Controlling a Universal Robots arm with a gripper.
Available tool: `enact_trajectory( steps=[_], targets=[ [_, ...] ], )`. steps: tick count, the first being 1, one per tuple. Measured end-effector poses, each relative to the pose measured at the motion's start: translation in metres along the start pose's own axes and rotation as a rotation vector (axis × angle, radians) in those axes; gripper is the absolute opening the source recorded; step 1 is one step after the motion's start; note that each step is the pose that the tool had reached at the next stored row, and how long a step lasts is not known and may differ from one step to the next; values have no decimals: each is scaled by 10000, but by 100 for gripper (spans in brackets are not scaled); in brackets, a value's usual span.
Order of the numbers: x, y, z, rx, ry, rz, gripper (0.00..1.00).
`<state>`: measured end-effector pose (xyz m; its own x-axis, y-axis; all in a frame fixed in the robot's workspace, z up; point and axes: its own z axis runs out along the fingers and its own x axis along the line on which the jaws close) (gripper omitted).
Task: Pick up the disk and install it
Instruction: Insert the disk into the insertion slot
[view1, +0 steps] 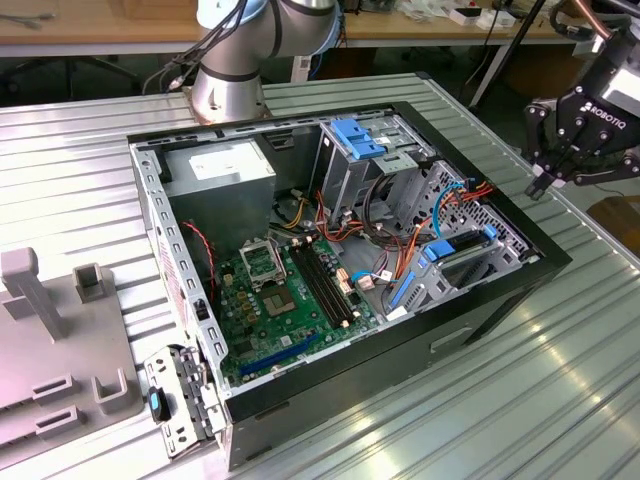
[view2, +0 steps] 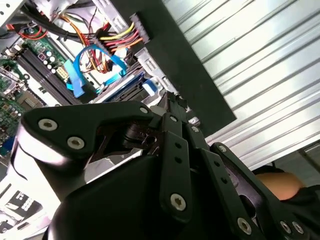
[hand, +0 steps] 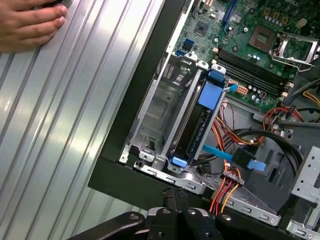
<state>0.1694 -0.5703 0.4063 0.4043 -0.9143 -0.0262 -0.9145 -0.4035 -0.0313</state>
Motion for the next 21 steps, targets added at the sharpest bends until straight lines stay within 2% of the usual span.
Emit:
enact_trajectory(
  steps=[2, 3, 10, 11, 13, 16, 18, 20, 21],
  targets=[
    [11, -66, 9, -2, -2, -71, 11],
    [3, -78, 15, -3, -3, -144, 11],
    [-26, -94, 80, -28, -32, -1057, 11],
    [-41, -108, 87, -29, -35, -1128, 11],
    [-145, -179, 104, -32, -37, -1205, 11],
    [-226, -215, 123, -38, -44, -1422, 11],
    [-235, -219, 132, -44, -55, -1692, 11],
    [-241, -222, 144, -62, -71, -2342, 11],
    [-263, -231, 155, -62, -74, -2361, 11]
  ],
)
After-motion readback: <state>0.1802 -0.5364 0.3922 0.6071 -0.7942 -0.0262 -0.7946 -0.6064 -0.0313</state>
